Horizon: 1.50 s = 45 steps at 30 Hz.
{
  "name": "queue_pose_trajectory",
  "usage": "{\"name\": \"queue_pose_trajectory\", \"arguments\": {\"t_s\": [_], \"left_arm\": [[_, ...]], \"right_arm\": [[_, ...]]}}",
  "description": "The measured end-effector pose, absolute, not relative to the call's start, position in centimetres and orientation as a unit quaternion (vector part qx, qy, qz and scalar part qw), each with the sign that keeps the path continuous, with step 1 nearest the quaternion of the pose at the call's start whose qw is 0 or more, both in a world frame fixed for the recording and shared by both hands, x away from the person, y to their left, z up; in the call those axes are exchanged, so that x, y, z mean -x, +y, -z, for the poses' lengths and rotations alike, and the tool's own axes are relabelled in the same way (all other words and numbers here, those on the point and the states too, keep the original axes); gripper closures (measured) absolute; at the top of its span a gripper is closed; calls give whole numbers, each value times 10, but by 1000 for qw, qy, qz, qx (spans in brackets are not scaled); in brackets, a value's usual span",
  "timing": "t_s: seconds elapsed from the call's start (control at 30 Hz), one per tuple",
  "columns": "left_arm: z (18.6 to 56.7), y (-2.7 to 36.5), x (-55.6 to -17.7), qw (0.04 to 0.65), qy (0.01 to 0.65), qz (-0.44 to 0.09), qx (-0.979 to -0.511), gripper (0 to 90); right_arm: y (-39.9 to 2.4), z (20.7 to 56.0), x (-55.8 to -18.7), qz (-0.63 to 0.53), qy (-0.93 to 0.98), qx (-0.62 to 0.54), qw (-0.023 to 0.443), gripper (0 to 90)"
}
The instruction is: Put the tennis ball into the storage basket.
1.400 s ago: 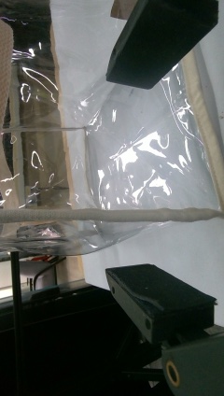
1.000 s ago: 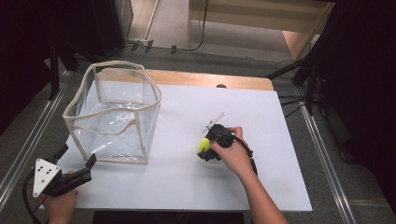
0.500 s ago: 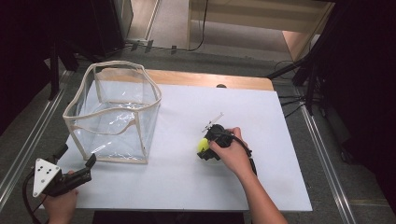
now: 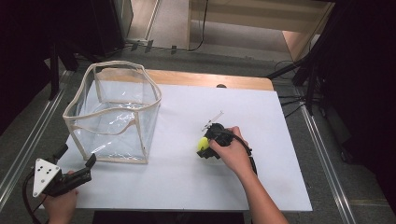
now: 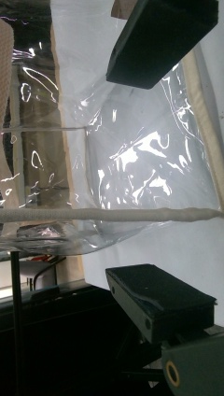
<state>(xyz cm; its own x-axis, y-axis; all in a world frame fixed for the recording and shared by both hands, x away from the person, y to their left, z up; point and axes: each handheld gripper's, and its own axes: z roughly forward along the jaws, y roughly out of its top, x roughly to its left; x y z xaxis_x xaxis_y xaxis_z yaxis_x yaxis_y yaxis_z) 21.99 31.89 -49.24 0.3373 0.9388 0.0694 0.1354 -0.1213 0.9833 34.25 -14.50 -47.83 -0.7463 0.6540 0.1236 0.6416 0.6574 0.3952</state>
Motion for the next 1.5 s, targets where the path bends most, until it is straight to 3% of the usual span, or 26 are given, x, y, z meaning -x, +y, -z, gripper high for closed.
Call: {"name": "queue_pose_trajectory", "arguments": {"t_s": [1.5], "left_arm": [[492,320,-220,511,421,-391,-639,69]], "right_arm": [[-83,458,-357,-229,932,-281,-13,236]]}}
